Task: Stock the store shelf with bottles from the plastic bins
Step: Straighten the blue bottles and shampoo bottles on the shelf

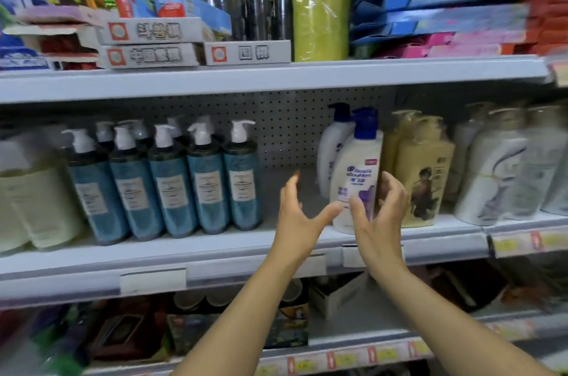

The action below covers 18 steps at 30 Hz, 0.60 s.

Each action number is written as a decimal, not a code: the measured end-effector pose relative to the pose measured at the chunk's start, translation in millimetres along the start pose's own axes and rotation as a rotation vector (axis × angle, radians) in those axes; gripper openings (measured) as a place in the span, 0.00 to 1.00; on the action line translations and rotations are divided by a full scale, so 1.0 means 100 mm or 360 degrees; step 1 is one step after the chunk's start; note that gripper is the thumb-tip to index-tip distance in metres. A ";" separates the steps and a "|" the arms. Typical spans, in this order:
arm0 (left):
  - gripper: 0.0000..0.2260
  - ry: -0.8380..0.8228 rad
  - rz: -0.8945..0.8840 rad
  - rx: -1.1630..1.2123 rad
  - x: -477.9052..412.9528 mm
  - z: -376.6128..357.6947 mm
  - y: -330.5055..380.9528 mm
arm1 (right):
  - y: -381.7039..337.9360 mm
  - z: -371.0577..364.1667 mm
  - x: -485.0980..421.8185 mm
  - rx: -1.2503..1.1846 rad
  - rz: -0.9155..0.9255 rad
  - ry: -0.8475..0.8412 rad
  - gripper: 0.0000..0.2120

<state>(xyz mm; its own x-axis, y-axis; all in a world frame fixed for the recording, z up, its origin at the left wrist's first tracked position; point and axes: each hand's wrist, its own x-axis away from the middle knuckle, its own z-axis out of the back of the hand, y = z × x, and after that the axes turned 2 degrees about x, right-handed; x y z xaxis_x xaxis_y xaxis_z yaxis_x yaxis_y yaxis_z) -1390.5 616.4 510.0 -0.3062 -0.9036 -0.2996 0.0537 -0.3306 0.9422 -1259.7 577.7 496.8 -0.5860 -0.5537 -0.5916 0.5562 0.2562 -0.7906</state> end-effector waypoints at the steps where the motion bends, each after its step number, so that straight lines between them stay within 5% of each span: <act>1: 0.47 -0.0040 0.0123 0.0023 -0.07 -0.10 0.00 | 0.04 0.04 -0.05 -0.0052 -0.0129 -0.0121 0.31; 4: 0.50 -0.0112 0.0300 0.0031 -0.27 -0.35 -0.08 | 0.19 0.08 -0.21 -0.0295 -0.0480 -0.0370 0.34; 9: 0.25 -0.0133 0.0319 -0.0026 -0.43 -0.58 -0.20 | 0.38 -0.03 -0.45 -0.0369 -0.0688 -0.0498 0.52; 13: 0.22 -0.0127 0.0391 -0.0060 -0.45 -0.58 -0.19 | 0.33 -0.04 -0.61 -0.0560 -0.0810 -0.0576 0.34; 18: 0.32 -0.0085 0.0431 -0.0147 -0.45 -0.58 -0.23 | 0.36 -0.07 -0.57 -0.0641 -0.0804 -0.0700 0.28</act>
<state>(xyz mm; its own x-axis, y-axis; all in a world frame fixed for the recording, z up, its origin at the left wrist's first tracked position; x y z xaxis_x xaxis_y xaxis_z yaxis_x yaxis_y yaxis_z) -1322.6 648.3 493.0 -0.3186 -0.9474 -0.0286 0.2259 -0.1052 0.9685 -1209.9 623.7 500.7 -0.3772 -0.9213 -0.0940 -0.0219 0.1104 -0.9936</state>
